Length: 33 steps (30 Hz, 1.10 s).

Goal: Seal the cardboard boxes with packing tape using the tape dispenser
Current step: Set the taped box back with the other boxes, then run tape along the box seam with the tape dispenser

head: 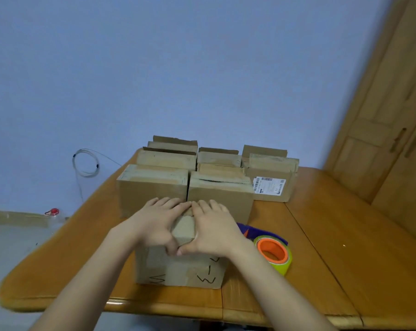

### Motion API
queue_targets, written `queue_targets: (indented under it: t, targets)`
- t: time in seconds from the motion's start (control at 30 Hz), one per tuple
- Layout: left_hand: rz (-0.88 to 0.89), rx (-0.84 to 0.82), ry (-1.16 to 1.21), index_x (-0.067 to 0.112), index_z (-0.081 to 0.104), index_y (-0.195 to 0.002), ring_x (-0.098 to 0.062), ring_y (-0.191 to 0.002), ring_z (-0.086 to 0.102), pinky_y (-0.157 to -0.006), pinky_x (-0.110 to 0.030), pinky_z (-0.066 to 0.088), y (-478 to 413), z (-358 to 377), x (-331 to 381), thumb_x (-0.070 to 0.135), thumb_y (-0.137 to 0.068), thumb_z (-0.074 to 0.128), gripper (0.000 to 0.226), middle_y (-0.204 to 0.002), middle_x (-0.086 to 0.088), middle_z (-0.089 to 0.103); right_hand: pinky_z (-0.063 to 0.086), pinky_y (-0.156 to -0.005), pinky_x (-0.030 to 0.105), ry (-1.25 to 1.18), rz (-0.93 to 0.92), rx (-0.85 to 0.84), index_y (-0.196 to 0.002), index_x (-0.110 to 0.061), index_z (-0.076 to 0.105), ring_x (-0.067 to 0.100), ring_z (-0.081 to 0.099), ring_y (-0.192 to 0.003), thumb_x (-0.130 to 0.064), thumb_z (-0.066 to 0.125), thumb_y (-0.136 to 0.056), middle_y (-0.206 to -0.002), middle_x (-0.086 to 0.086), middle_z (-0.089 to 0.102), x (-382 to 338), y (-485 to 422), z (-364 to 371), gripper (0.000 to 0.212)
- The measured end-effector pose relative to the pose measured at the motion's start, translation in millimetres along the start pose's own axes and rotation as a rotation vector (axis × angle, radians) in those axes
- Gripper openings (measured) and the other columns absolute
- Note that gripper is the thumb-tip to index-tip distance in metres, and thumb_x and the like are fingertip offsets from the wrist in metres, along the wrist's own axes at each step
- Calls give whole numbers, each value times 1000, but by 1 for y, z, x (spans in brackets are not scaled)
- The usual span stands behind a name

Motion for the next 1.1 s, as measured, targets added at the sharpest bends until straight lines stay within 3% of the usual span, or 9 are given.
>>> queue_targets:
  t: [0.1, 0.23, 0.43, 0.6, 0.7, 0.97, 1.1]
  targets:
    - [-25, -12, 8, 25, -11, -153, -16, -148, -13, -117, -38, -7, 3, 9, -1, 48, -72, 69, 117, -161, -6, -15, 11, -117, 46, 2, -10, 22, -151, -9, 12, 30, 16, -142, -74, 60, -70, -156, 11, 19, -3, -2, 4, 115]
    - [-37, -53, -11, 20, -18, -151, -18, -146, -19, -117, -39, -8, -1, 8, 3, 43, -75, 67, 117, -158, -11, -22, 4, -118, 44, -38, -13, -11, -152, -12, 4, 26, 8, -146, -70, 59, -73, -159, 11, 8, -1, -3, 7, 113]
    - [-70, -40, 6, 25, -15, -151, -13, -147, -16, -117, -37, -7, -3, 10, 0, 54, -52, 49, 122, -160, -5, -19, 0, -118, 40, -78, -25, -20, -152, -12, 3, 21, 4, -147, -68, 61, -73, -160, 7, 4, 0, -4, 6, 113]
    - [-47, 18, 46, 26, -12, -152, -7, -146, -15, -117, -33, -7, -7, 10, -3, 60, -49, 45, 123, -160, 2, -16, -2, -118, 38, -104, -50, -46, -152, -12, 3, 18, 2, -147, -66, 63, -74, -160, 5, 3, 5, -9, 5, 113]
    - [-31, 26, 34, 26, -13, -152, -7, -146, -15, -117, -33, -7, -6, 12, -1, 69, -37, 30, 129, -160, 2, -17, -4, -117, 37, -98, -63, -49, -152, -12, 1, 17, 0, -147, -66, 63, -74, -161, 4, 1, 6, -9, 7, 113]
    - [-11, 9, 92, 28, -9, -152, -5, -145, -13, -116, -32, -6, -5, 13, -5, 73, -38, 27, 128, -159, 7, -16, -4, -118, 38, -135, -41, -86, -153, -12, 1, 16, -4, -147, -65, 63, -74, -161, 4, -2, 6, -8, 7, 113]
    - [1, 6, 331, 31, 8, -152, 6, -140, -7, -115, -29, -7, 0, 6, -5, 71, -50, 16, 109, -160, 11, -5, -3, -119, 38, -182, -56, -91, -153, -13, 5, 17, -3, -147, -59, 58, -81, -160, 4, -2, 8, -6, 6, 100]
Point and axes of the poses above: each hand's wrist, its own y-axis away from the middle knuckle, its own z-axis out of the palm, x = y × z, the point moved 4 cm from there along -y, towards the middle knuckle
